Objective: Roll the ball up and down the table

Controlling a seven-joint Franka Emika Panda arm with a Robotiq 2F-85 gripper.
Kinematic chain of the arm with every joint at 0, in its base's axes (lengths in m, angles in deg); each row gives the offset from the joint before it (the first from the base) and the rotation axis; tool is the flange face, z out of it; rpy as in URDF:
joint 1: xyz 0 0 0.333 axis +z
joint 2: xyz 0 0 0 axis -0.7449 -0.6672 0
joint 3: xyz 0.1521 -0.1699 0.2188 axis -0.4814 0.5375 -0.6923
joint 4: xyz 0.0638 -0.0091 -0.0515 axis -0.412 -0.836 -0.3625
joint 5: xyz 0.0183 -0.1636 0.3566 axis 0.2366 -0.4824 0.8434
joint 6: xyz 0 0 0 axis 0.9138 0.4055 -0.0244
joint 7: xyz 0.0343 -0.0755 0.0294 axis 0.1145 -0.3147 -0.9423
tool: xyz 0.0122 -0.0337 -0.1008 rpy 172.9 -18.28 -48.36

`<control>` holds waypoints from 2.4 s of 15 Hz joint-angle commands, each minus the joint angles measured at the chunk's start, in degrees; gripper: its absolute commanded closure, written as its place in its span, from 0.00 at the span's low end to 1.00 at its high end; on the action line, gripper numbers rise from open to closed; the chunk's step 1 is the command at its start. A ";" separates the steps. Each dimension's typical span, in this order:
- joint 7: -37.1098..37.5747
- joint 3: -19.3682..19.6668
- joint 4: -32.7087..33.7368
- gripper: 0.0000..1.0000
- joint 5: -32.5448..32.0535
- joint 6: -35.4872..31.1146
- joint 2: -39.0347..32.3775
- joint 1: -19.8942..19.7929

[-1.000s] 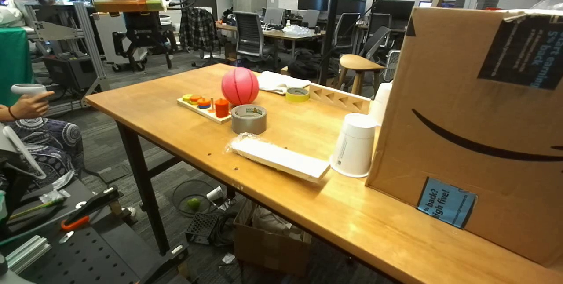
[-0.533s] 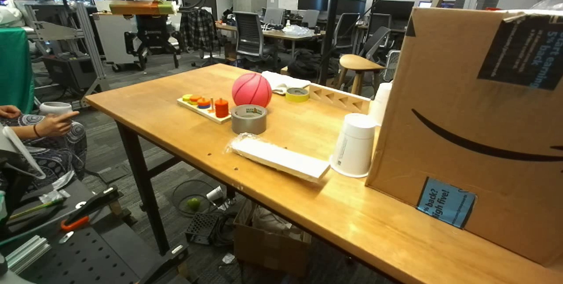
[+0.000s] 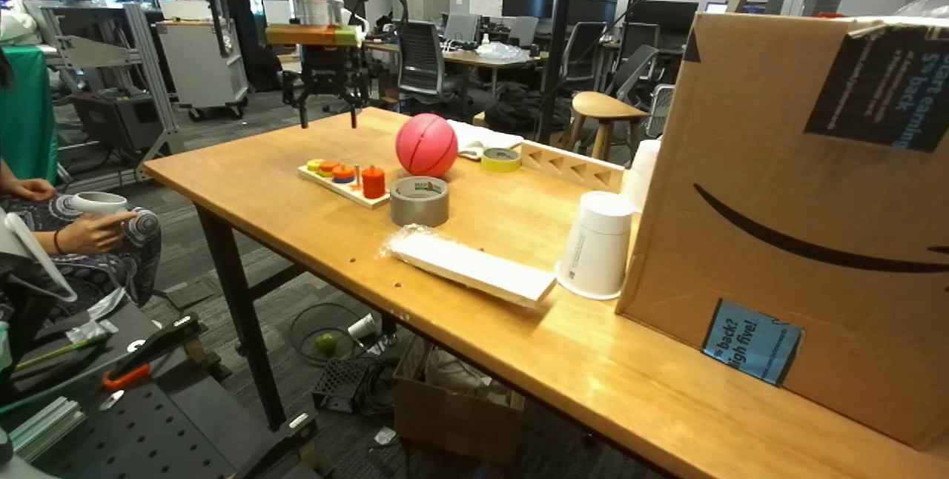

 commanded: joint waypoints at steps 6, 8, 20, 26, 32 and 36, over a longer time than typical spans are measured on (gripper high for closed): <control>-0.86 1.79 19.58 0.00 1.29 10.94 -10.48 -1.19; -0.89 1.96 23.05 0.00 2.16 13.24 -12.62 -1.69; -0.17 10.12 30.96 0.00 -0.09 20.97 -16.32 -10.14; 3.13 17.88 26.62 0.00 -8.76 17.07 -7.48 -15.38; 4.23 16.28 14.56 0.00 -13.97 11.65 3.50 -13.55; 5.46 13.47 6.76 0.00 -13.61 9.75 8.79 -11.50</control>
